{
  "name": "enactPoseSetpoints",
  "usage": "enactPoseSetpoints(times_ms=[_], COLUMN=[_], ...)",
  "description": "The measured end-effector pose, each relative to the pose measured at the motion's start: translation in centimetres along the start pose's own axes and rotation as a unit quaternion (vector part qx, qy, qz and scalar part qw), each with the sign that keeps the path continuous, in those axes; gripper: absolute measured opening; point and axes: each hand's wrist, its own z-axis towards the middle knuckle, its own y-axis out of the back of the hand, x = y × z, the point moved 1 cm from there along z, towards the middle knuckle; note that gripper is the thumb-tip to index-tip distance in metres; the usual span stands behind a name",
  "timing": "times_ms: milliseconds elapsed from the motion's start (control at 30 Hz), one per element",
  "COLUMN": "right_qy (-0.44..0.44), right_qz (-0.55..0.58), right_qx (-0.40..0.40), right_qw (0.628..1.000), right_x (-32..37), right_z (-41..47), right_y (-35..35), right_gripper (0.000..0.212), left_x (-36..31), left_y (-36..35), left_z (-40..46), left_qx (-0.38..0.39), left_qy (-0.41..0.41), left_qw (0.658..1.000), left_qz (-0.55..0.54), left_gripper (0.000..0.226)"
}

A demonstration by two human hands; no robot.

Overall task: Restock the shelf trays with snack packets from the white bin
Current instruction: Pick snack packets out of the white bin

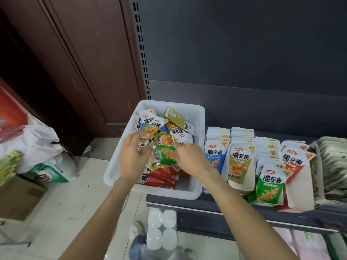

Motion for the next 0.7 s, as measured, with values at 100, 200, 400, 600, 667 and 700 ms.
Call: enactPoseSetpoints(times_ms=[100,200,400,600,667,700], right_qy=[-0.152,-0.245,-0.237,-0.255,-0.276,-0.288], right_qz=[0.233,0.544,0.708,0.561,0.468,0.423], right_qx=[-0.059,-0.082,-0.077,-0.226,-0.306,-0.33], right_qw=[0.959,0.798,0.661,0.754,0.781,0.793], right_x=[-1.4,-1.8,-2.2,-6.0,-7.9,-8.9], right_z=[-2.9,-5.7,-9.9,-15.8,-18.1,-19.2], right_y=[1.7,3.0,3.7,4.2,5.0,5.3], right_gripper=[0.023,0.014,0.017,0.024,0.034,0.039], left_x=[-2.9,-5.7,-11.6,-16.5,-18.0,-18.6], left_y=[1.1,0.7,-1.9,-6.1,-8.2,-9.3], left_z=[-0.6,-1.5,-3.7,-5.5,-6.7,-7.3], left_qx=[-0.063,0.001,0.179,0.243,0.281,0.294], left_qy=[0.096,0.213,0.208,0.018,-0.032,-0.053], left_qw=[0.987,0.938,0.869,0.92,0.923,0.924], left_qz=[-0.108,-0.275,-0.412,-0.308,-0.259,-0.238], left_gripper=[0.027,0.023,0.015,0.022,0.019,0.015])
